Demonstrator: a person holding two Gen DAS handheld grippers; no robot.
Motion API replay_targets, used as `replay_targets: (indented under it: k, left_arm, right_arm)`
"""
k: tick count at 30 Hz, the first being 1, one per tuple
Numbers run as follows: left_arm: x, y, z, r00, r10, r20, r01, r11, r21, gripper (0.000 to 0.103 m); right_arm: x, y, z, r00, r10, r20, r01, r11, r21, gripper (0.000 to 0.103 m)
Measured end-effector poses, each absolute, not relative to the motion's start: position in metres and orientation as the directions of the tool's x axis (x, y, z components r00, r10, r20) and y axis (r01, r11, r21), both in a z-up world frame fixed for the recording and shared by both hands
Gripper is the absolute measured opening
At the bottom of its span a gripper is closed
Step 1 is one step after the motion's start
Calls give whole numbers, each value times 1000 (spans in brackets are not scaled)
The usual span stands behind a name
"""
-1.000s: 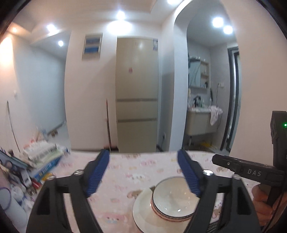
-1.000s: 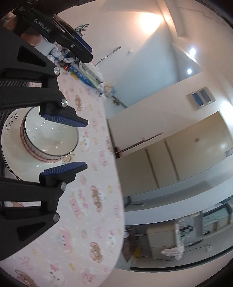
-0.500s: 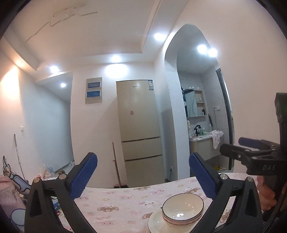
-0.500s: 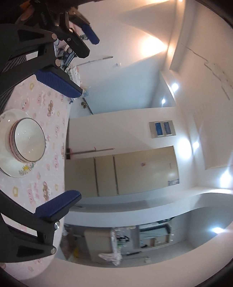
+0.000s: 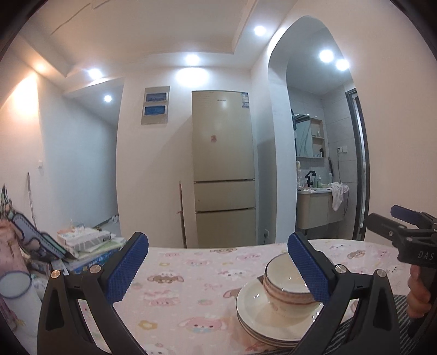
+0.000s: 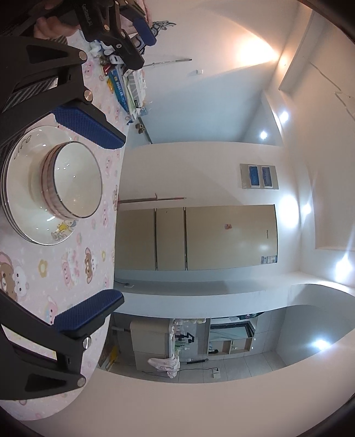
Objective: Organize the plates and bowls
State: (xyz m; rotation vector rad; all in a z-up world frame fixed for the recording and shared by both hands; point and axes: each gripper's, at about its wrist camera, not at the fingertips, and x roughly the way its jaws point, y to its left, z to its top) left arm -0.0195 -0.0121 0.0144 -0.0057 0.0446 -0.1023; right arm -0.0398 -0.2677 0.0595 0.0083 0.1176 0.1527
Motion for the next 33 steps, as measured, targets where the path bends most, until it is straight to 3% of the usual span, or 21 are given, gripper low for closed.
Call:
replay_targets:
  k: [6,12,33]
  left_arm:
    - [-20,-15,-9,996,-83,-35,83,996,15,103]
    - [-25,-31,-11,996,-92,-21,93,992,85,103]
    - [-11,-4,-13,996,-23,-86,19,999,-43,103]
  right_arm:
    - [-45,-259,31,985,123,-123,-126,992,-20,103]
    - [-46,-229,18,977,128,-168,-157,973,-170,103]
    - [-50,-252,27,991,58,-119,-68,995,-77,103]
